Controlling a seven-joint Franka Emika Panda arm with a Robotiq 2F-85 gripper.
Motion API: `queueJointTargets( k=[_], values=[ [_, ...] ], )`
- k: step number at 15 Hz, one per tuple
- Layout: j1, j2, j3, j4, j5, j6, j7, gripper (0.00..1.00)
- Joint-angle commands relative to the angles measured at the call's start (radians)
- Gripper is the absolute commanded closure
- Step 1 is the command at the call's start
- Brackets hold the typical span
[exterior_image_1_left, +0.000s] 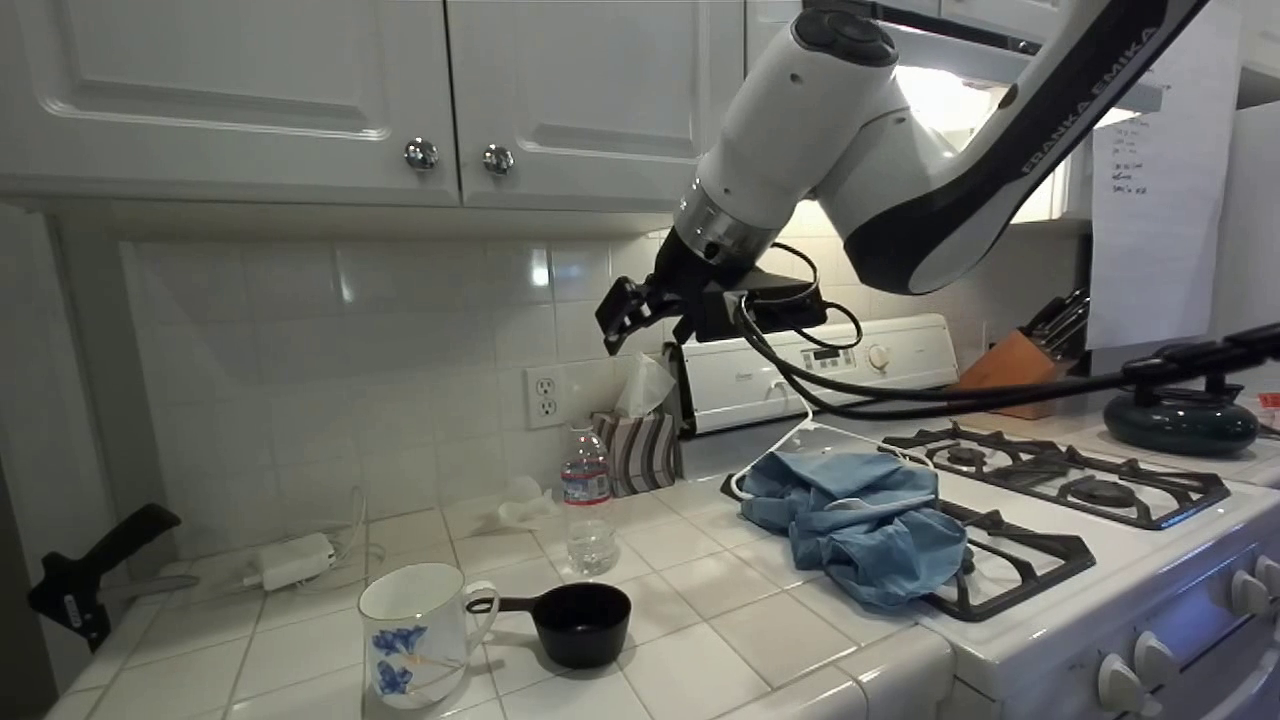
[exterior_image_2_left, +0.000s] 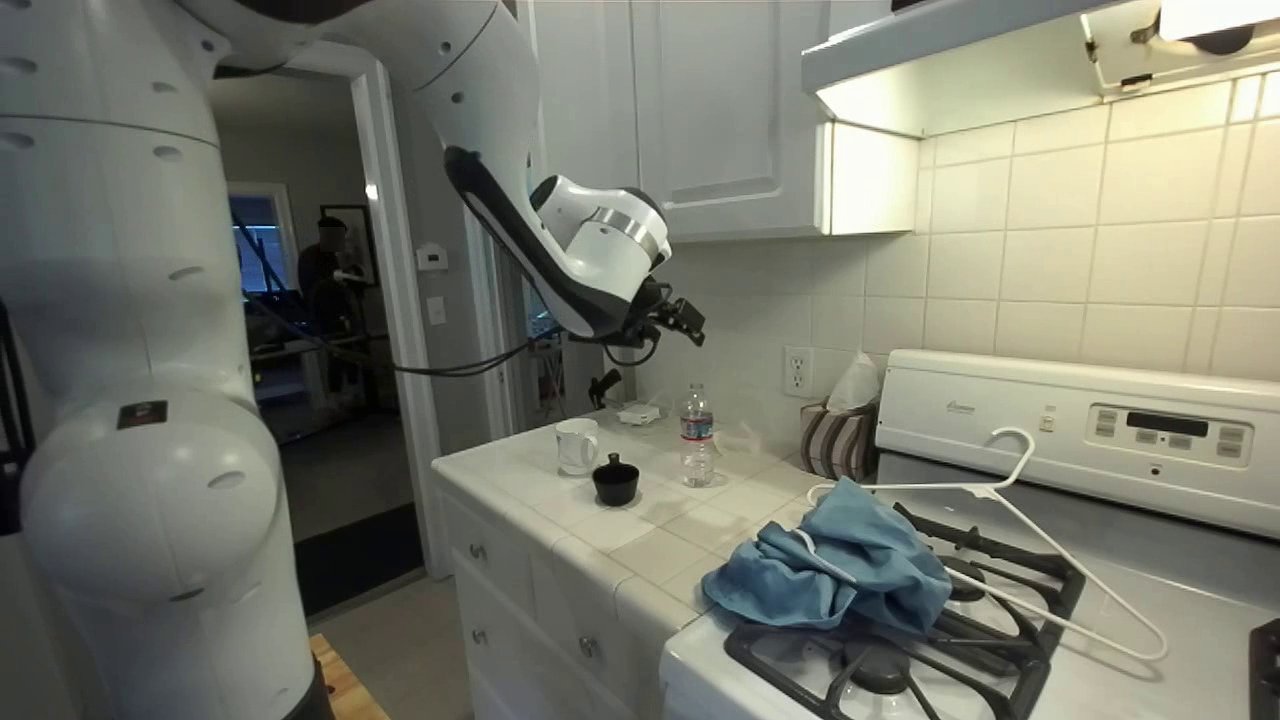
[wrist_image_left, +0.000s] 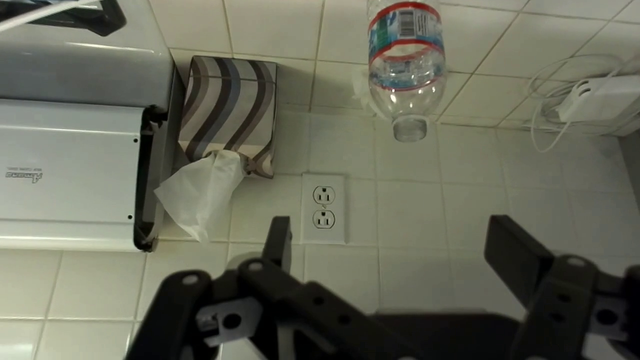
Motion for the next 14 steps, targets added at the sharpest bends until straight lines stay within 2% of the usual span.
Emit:
queueJointTargets(
  k=[1, 5, 7, 8, 9, 11, 14],
  values=[
    [0.036, 0.076, 0.028, 0.088, -0.253, -0.1, 0.268, 0.0],
    [0.08, 0.195, 0.07, 0.103, -0.553, -0.304, 0.566, 0.0],
    [0.095, 0.284, 0.089, 0.108, -0.661, -0.404, 0.691, 0.0],
    [0.099, 0.325, 0.093, 0.106, -0.674, -0.434, 0.721, 0.0],
    [0.091, 0.233, 0.081, 0.066, -0.609, -0.385, 0.64, 0.0],
    [0.095, 0.276, 0.083, 0.068, -0.615, -0.4, 0.654, 0.0],
    [0.093, 0.254, 0.083, 0.07, -0.615, -0.399, 0.651, 0.0]
  ],
)
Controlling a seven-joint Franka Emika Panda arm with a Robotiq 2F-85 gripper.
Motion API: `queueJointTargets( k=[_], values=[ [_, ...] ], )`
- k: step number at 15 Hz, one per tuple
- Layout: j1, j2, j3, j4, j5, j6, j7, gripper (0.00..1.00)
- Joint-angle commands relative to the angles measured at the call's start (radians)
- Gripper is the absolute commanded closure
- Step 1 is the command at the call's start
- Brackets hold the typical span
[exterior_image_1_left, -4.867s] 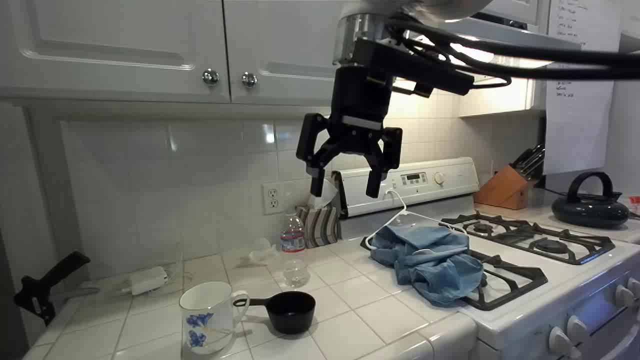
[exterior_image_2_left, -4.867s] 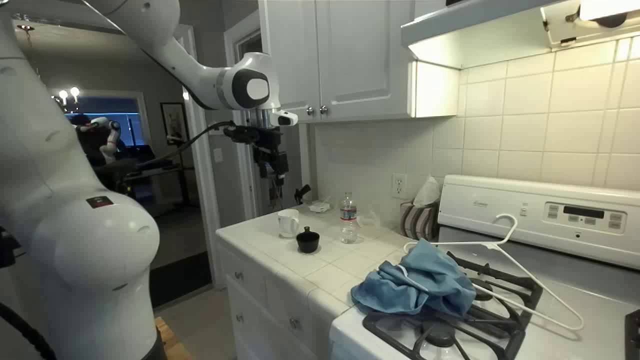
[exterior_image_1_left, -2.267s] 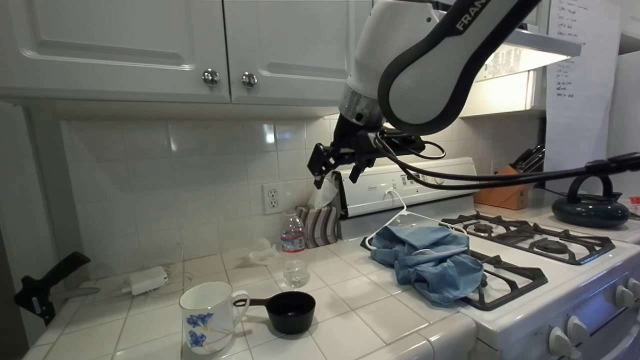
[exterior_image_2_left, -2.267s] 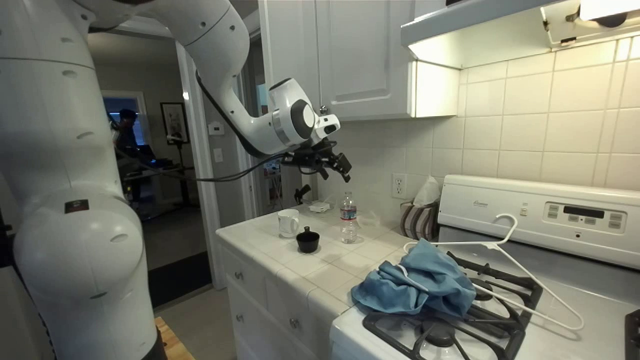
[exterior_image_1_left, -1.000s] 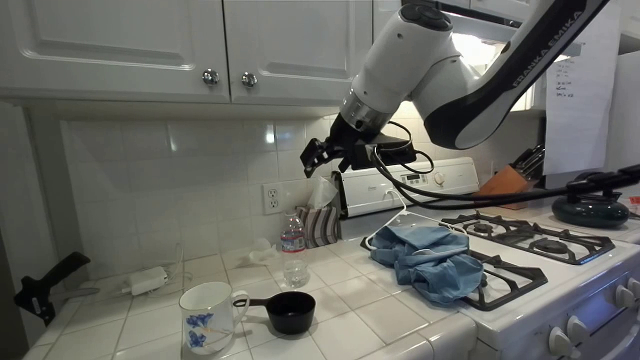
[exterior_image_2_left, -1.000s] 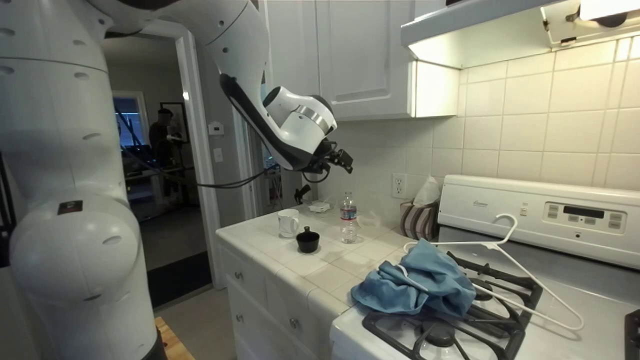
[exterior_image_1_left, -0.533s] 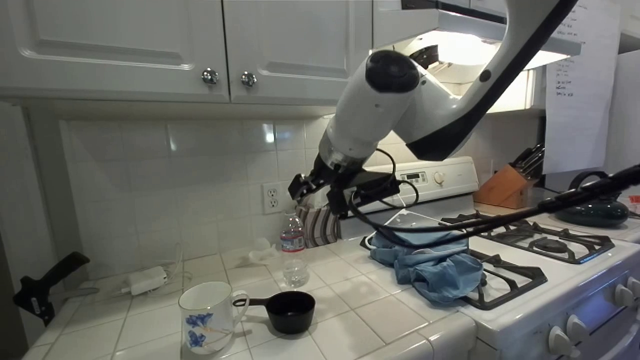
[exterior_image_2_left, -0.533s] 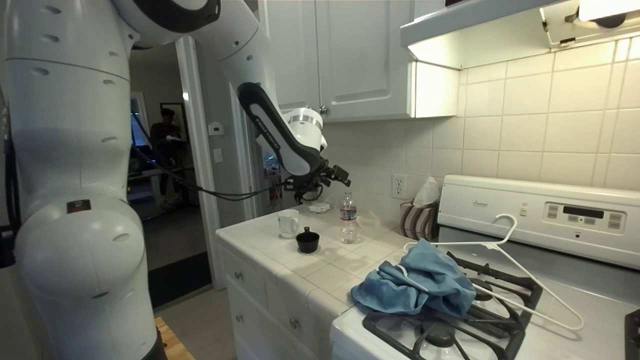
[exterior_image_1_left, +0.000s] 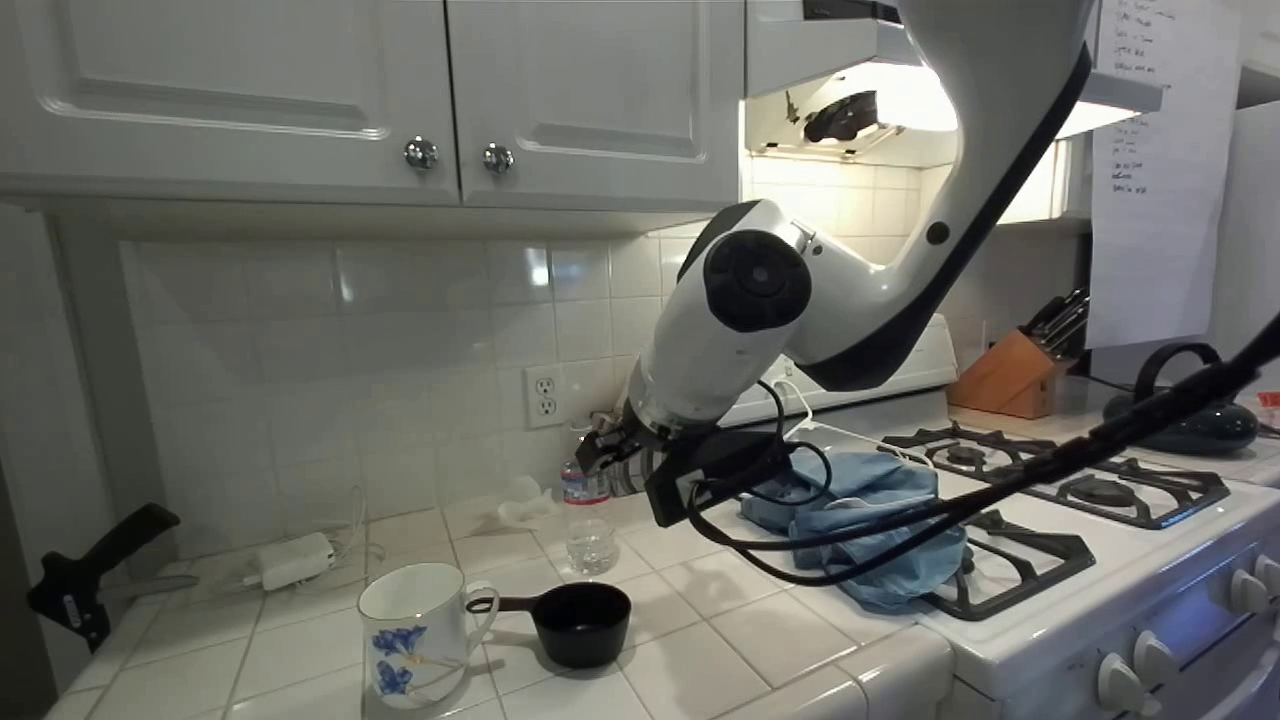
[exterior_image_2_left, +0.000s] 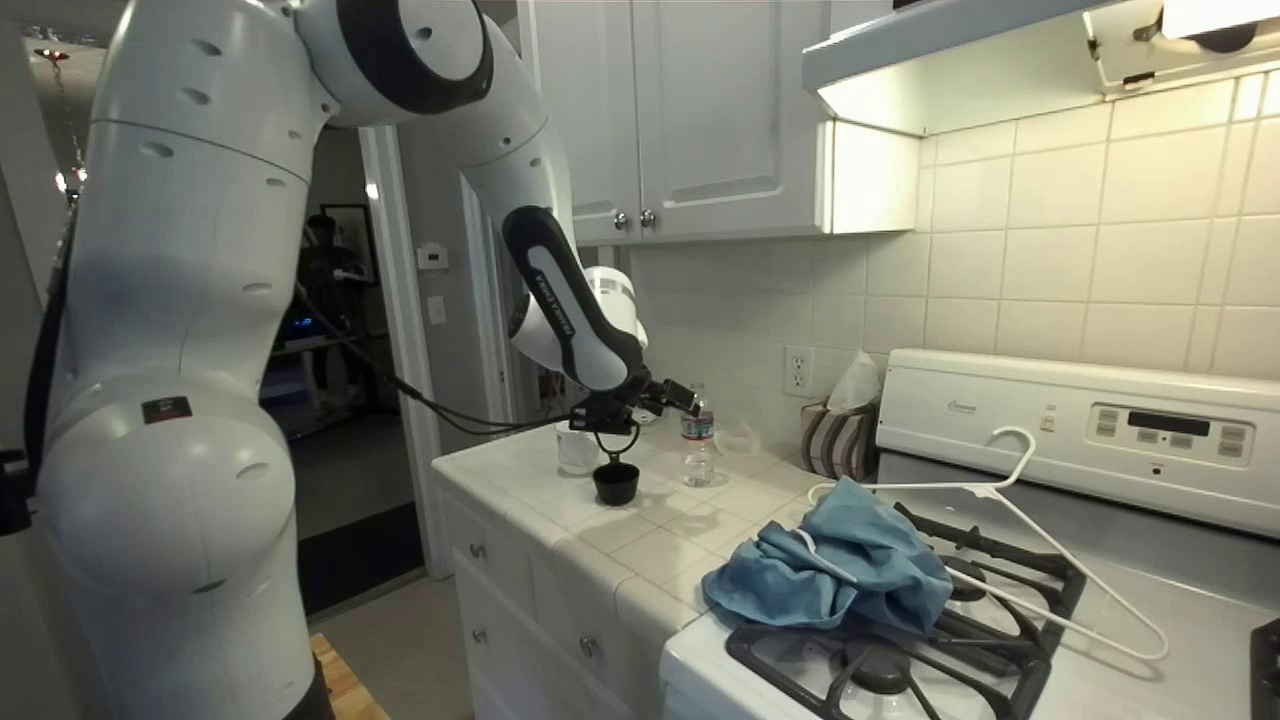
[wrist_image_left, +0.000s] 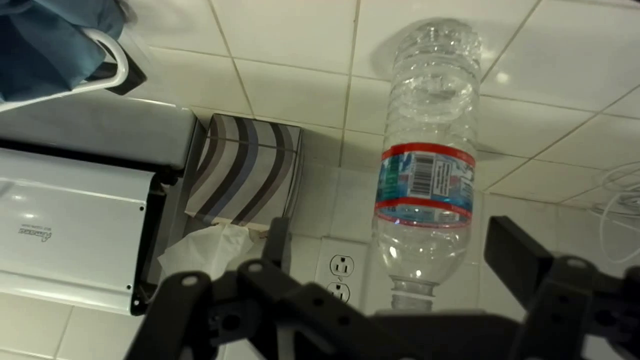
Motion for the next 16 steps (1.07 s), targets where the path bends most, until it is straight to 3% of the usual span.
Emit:
queueJointTargets(
  k=[1, 5, 8, 12, 16],
  values=[
    [0.0, -0.005, 0.0, 0.0, 0.0, 0.0, 0.0, 0.0],
    [0.005, 0.014, 0.0, 0.018, 0.009, -0.008, -0.017, 0.0],
    [0.023, 0.074, -0.003, 0.067, -0.02, -0.096, -0.046, 0.0],
    [-0.002, 0.129, -0.01, 0.105, -0.2, -0.097, -0.011, 0.0],
    [-0.047, 0.16, 0.003, 0.136, -0.483, -0.051, 0.079, 0.0]
  ],
)
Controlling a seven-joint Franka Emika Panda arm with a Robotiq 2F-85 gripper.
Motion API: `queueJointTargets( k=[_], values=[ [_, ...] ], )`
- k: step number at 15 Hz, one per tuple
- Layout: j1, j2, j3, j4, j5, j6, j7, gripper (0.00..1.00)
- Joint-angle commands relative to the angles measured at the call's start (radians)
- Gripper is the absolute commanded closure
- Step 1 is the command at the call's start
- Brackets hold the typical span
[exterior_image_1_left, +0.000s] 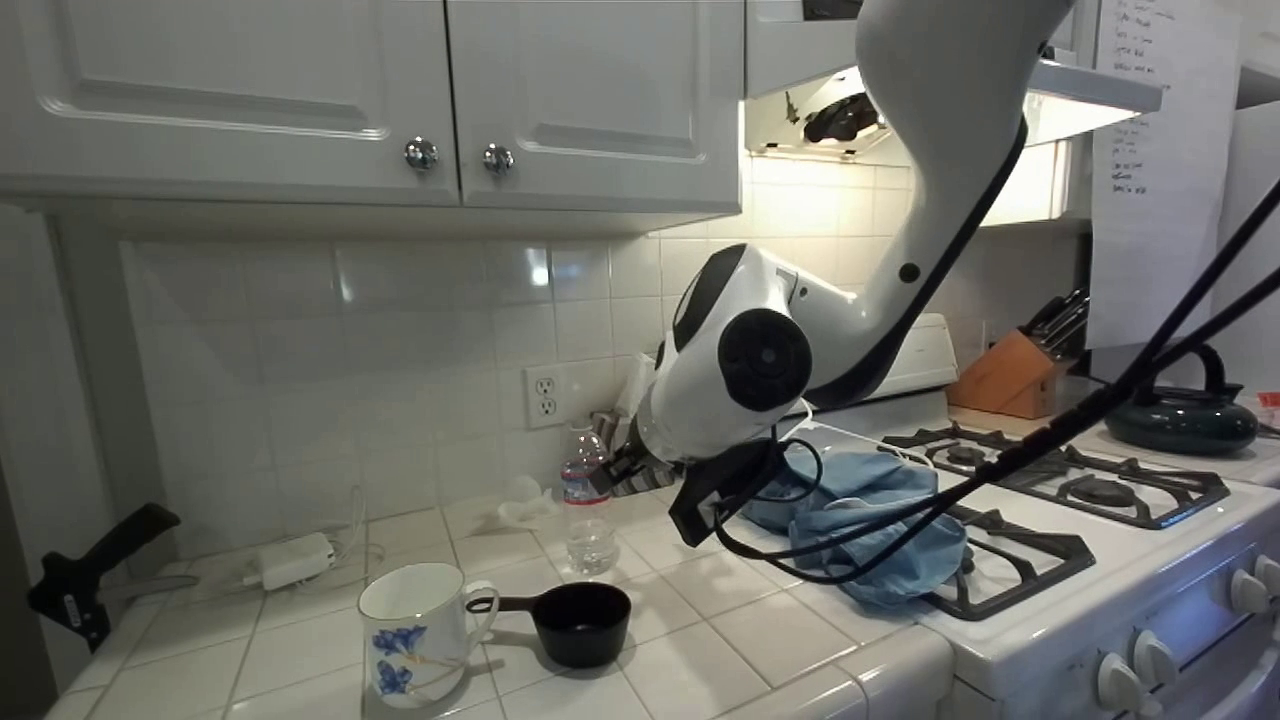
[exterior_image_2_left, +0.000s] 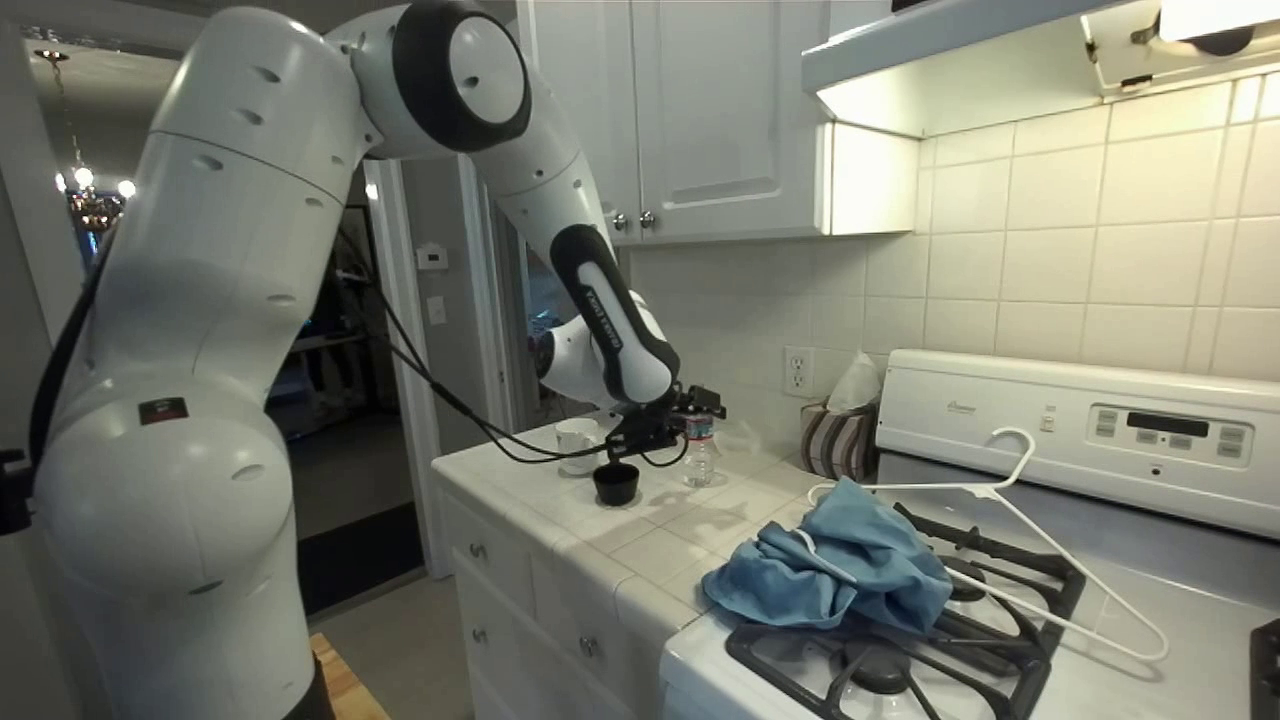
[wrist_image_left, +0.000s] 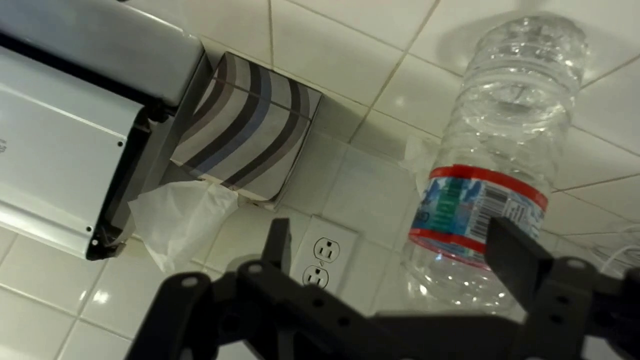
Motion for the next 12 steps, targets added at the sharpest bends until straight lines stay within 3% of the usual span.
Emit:
queueJointTargets(
  k=[1, 2, 4, 5, 7, 12],
  values=[
    [-0.042, 0.041, 0.024, 0.051, -0.25, 0.055, 0.105, 0.0],
    [0.0, 0.036, 0.033, 0.088, -0.13, 0.086, -0.006, 0.0],
    [-0.009, 0.033, 0.053, 0.113, -0.115, 0.145, -0.025, 0.0],
    [-0.078, 0.039, 0.142, 0.128, -0.11, 0.165, -0.058, 0.0],
    [-0.124, 0.041, 0.211, 0.14, -0.103, 0.181, -0.07, 0.0],
    [-0.279, 0.031, 0.324, 0.091, -0.1, 0.138, -0.041, 0.0]
  ],
)
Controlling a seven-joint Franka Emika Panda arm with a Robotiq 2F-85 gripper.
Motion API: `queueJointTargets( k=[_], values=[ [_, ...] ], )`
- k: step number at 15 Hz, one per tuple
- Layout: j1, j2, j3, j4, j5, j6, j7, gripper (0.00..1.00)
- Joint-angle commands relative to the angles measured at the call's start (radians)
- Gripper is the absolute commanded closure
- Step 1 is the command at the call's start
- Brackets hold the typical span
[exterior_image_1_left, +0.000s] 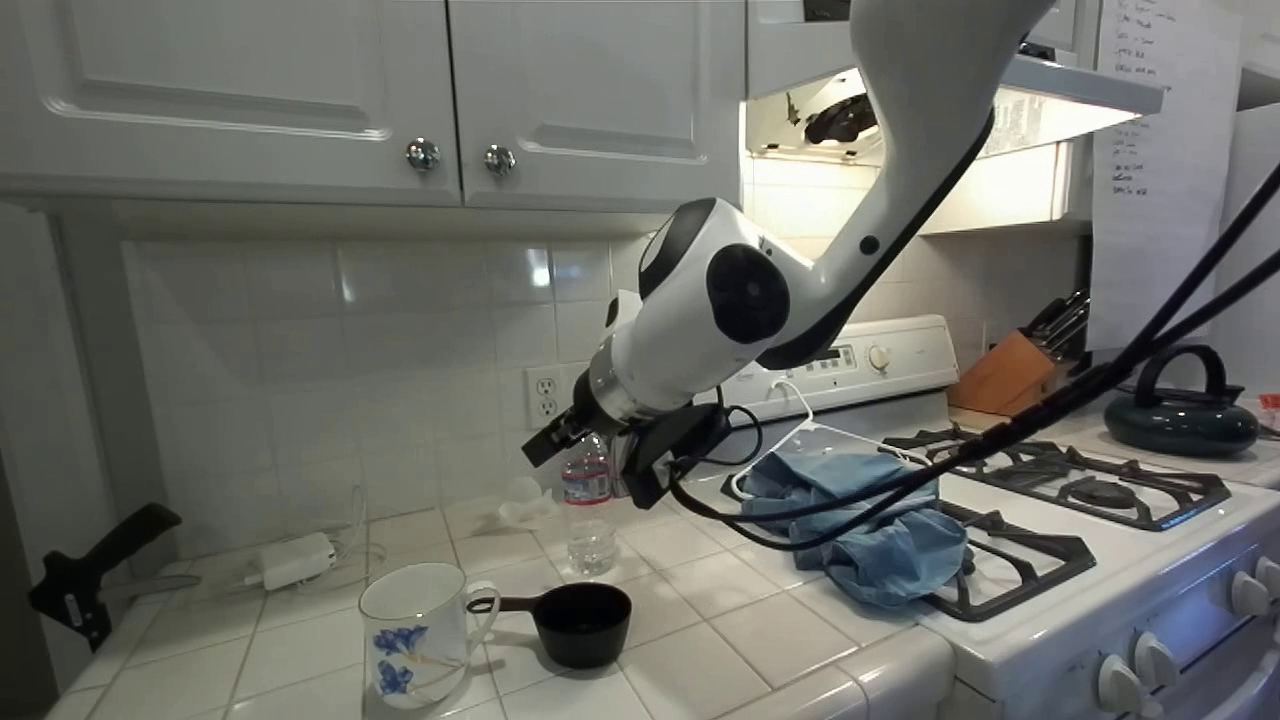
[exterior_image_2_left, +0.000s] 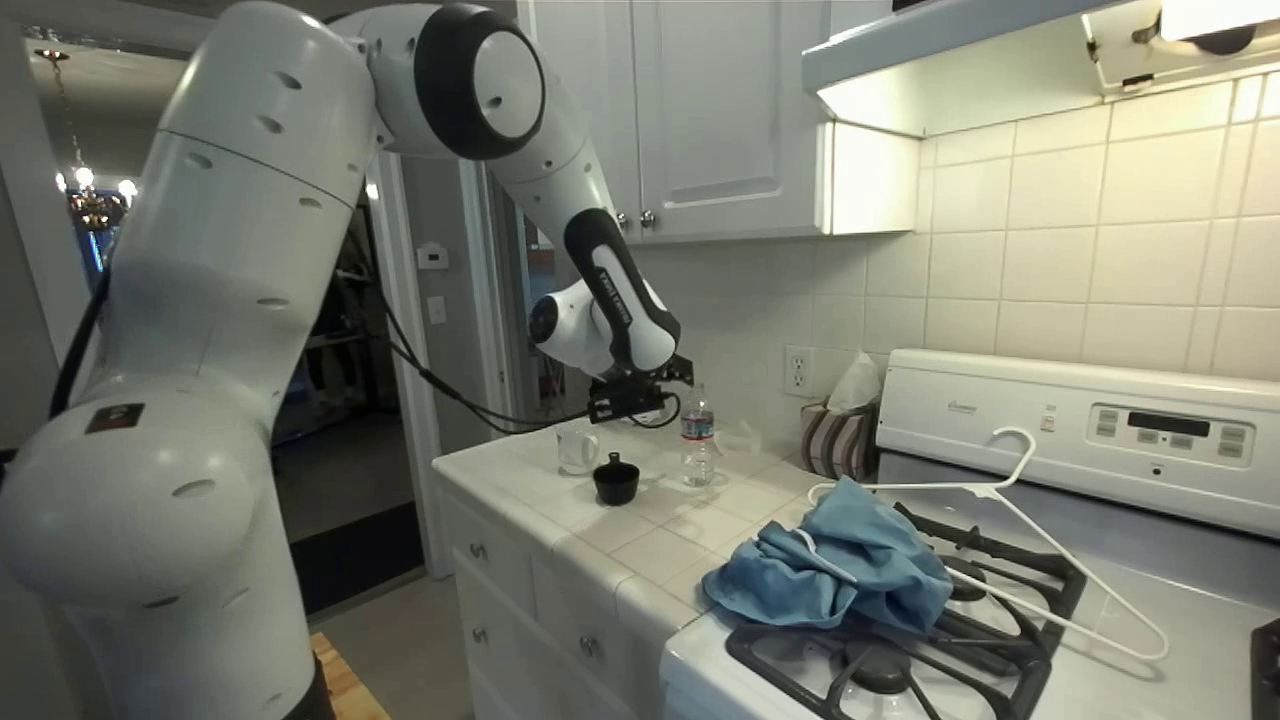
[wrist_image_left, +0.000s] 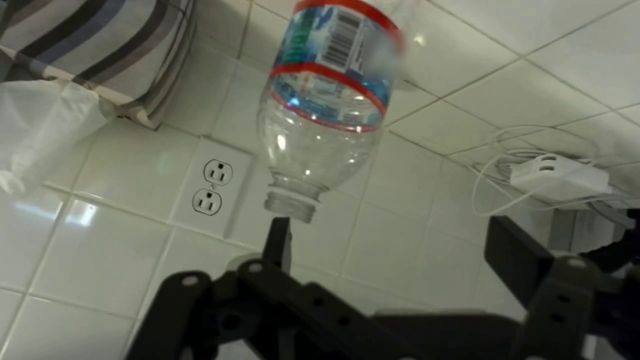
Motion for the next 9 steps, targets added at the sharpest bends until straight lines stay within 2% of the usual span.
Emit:
queueJointTargets(
  k=[1, 9],
  values=[
    [-0.124, 0.015, 0.078, -0.021, 0.0, -0.026, 0.0, 0.0],
    [-0.322, 0.1, 0.244, 0.002, 0.0, -0.085, -0.055, 0.0]
  ],
)
